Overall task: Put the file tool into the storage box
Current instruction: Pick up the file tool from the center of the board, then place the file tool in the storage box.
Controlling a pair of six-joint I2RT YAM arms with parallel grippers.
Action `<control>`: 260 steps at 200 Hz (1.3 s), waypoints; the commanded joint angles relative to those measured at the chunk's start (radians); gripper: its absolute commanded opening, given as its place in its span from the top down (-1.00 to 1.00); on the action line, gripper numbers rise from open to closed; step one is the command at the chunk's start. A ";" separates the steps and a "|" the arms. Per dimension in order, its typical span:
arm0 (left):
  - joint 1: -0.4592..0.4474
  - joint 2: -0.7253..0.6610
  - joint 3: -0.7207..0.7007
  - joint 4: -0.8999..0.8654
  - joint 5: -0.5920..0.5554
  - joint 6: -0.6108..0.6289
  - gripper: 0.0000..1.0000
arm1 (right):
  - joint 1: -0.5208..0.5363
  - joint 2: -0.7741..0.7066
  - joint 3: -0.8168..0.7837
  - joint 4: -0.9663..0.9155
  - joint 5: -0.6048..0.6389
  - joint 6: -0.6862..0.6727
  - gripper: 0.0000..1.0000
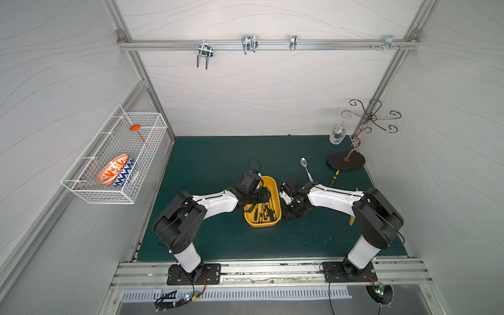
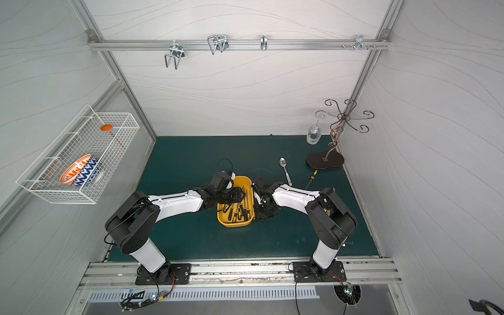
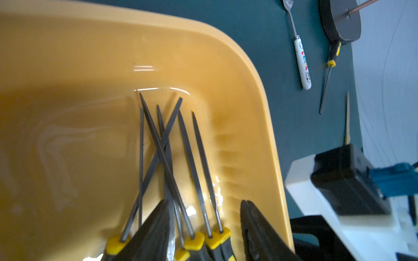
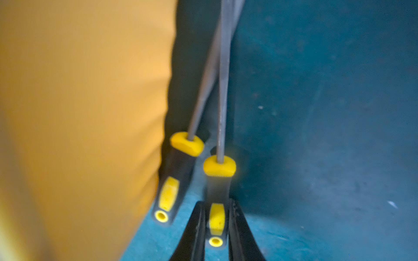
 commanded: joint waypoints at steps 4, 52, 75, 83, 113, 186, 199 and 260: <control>-0.002 -0.028 0.020 0.061 0.040 0.002 -0.28 | -0.082 -0.124 -0.050 0.024 -0.055 0.031 0.86; -0.001 -0.035 0.005 0.158 0.117 -0.029 -0.35 | -0.111 -0.231 -0.052 0.066 -0.193 0.021 0.86; -0.002 -0.044 0.001 0.201 0.148 -0.034 -0.36 | -0.101 -0.239 -0.040 0.077 -0.231 0.008 0.86; -0.002 -0.049 -0.003 0.211 0.157 -0.035 -0.36 | -0.096 -0.237 -0.031 0.074 -0.238 0.005 0.86; -0.001 -0.059 -0.011 0.233 0.166 -0.037 -0.37 | -0.062 -0.228 0.007 0.071 -0.252 -0.009 0.86; -0.001 -0.058 -0.014 0.233 0.170 -0.044 0.27 | 0.020 -0.201 0.077 0.052 -0.233 -0.029 0.85; -0.002 -0.055 -0.014 0.233 0.176 -0.045 0.64 | 0.020 -0.202 0.076 0.050 -0.227 -0.029 0.84; 0.001 -0.049 -0.009 0.127 0.079 -0.022 1.00 | 0.021 -0.208 0.072 0.033 -0.187 -0.020 0.21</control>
